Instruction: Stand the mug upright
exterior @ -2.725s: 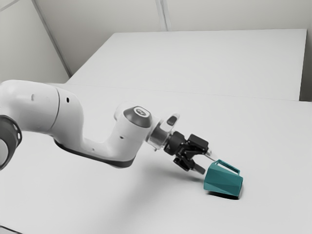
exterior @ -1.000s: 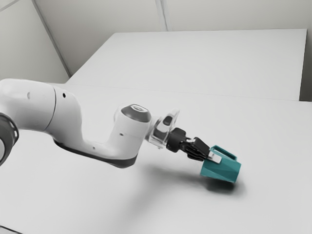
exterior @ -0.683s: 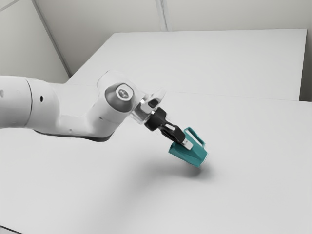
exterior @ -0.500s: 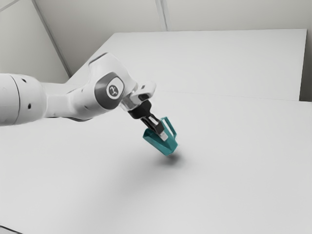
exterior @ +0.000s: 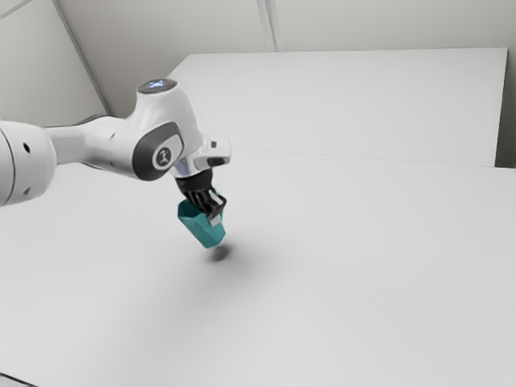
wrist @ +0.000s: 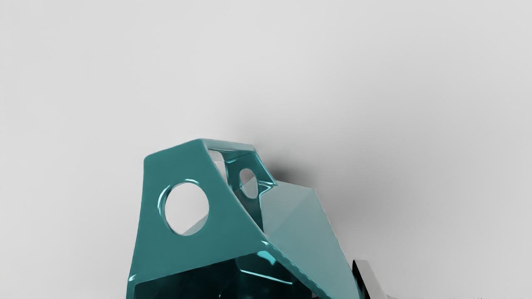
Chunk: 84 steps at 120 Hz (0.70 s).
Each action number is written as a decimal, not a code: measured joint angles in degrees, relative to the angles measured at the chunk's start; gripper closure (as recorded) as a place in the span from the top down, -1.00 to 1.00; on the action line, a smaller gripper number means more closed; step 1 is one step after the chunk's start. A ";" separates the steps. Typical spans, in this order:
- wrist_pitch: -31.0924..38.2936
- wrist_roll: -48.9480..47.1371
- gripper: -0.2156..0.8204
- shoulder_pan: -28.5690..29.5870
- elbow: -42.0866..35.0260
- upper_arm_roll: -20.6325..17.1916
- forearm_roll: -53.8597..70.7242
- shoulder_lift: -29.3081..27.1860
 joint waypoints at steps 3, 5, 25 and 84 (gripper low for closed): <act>0.22 -0.85 -0.86 0.11 -0.63 -0.10 0.29 -0.32; 0.40 -1.39 -0.86 0.10 -1.06 -0.09 0.45 -0.54; 2.18 -6.11 -0.86 -0.30 -3.68 -0.03 1.05 -1.61; 5.03 -14.59 -0.86 -3.68 -5.76 -0.03 2.60 0.81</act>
